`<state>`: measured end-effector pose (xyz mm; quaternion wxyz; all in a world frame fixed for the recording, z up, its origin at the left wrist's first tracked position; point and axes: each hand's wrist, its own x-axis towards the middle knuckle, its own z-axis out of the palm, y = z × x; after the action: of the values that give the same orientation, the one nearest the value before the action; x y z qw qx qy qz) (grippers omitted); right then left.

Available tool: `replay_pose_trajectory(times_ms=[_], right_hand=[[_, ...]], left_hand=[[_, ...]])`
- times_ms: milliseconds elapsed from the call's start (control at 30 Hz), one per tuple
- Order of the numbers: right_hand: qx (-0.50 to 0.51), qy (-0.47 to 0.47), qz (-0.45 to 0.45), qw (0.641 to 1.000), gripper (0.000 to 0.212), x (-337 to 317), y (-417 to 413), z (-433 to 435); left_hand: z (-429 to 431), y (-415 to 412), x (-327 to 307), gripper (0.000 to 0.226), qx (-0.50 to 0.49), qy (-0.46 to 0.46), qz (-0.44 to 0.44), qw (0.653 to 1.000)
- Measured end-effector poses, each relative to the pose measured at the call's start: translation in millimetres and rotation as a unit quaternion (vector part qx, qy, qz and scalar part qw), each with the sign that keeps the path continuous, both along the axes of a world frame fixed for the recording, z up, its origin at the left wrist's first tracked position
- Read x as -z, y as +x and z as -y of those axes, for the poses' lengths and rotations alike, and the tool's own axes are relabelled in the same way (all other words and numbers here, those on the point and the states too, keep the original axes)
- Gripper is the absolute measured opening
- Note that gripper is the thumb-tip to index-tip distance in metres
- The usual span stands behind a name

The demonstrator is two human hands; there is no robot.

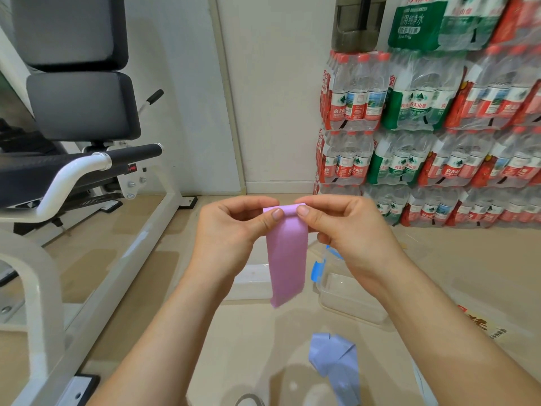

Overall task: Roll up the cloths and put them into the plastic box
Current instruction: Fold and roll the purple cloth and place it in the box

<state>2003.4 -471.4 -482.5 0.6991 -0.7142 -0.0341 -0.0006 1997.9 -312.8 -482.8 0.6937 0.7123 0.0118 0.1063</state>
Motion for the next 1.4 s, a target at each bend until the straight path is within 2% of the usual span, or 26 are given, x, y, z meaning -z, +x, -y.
replay_pose_trajectory(times_ms=[233, 367, 500, 633, 767, 933, 1167, 1400], right_hand=[[0.007, 0.011, -0.007, 1.0, 0.015, 0.7, 0.6, 1.5], [0.009, 0.022, 0.0, 1.0, 0.018, 0.0, 0.9, 2.8], [0.006, 0.017, -0.004, 1.0, 0.018, 1.4, 2.3, 4.6], [-0.003, 0.005, 0.012, 1.0, 0.013, 1.3, 2.2, 4.7], [-0.016, -0.003, 0.031, 0.999, 0.012, 0.9, 1.2, 5.2], [-0.042, -0.031, 0.023, 0.998, 0.019, 3.7, 2.6, 5.1], [-0.033, -0.068, 0.005, 0.997, 0.016, 6.3, 3.3, 2.8], [-0.031, -0.027, -0.003, 0.999, 0.007, 3.7, 1.4, 2.7]], left_hand=[[-0.4, -1.9, -0.9, 0.005, 0.034, 0.043, 0.02, 0.998], [-1.3, -2.1, -1.4, 0.01, 0.047, 0.086, 0.014, 0.995], [-1.6, -5.4, -1.2, 0.014, 0.09, 0.169, 0.007, 0.981], [-0.4, -6.8, 1.5, 0.018, 0.094, 0.267, 0.045, 0.958], [1.8, -7.7, 0.3, 0.022, 0.105, 0.24, 0.055, 0.964], [0.4, -4.3, 0.5, 0.019, 0.062, 0.204, 0.044, 0.976], [-0.5, 0.4, 2.8, 0.021, 0.016, 0.219, 0.049, 0.974], [3.5, -1.2, 1.1, 0.02, 0.009, 0.182, 0.036, 0.983]])
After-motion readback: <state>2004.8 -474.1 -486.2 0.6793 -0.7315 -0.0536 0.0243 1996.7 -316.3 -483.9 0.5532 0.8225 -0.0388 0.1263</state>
